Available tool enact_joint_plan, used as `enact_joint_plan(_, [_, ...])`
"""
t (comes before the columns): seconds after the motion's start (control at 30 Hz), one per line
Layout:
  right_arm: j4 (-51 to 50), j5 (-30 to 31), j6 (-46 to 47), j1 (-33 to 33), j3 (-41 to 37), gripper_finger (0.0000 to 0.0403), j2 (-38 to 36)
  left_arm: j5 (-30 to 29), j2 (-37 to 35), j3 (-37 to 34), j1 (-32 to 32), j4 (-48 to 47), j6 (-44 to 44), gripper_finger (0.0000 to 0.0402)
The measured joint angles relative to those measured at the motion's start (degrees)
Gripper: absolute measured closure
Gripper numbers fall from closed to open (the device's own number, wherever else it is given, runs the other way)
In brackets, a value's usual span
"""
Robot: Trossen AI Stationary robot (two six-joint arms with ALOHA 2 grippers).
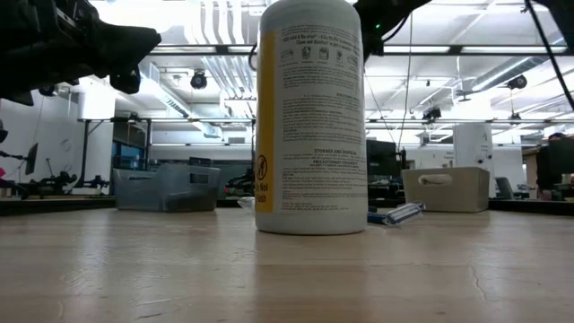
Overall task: Pick & Place Travel size toiletries
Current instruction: Put the cotton pack into the gray bin
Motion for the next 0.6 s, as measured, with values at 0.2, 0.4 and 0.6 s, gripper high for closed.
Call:
enact_joint_plan(0.2, [-0.1,-0.2,0.4,0.0,0.3,0.0173,3.9,0.0,0.0,0.0,0.0,0.0,0.0,0.0339])
enact_joint_plan(0.4, [0.7,-0.6,0.2,0.0,0.4,0.0153,8.2,0.0,0.0,0.0,0.0,0.0,0.0,0.0339])
enact_joint_plan(0.6, [5.9,-0.5,-1.1,0.0,0.4,0.0142,12.3,0.0,0.0,0.0,0.0,0.0,0.0,0.0339])
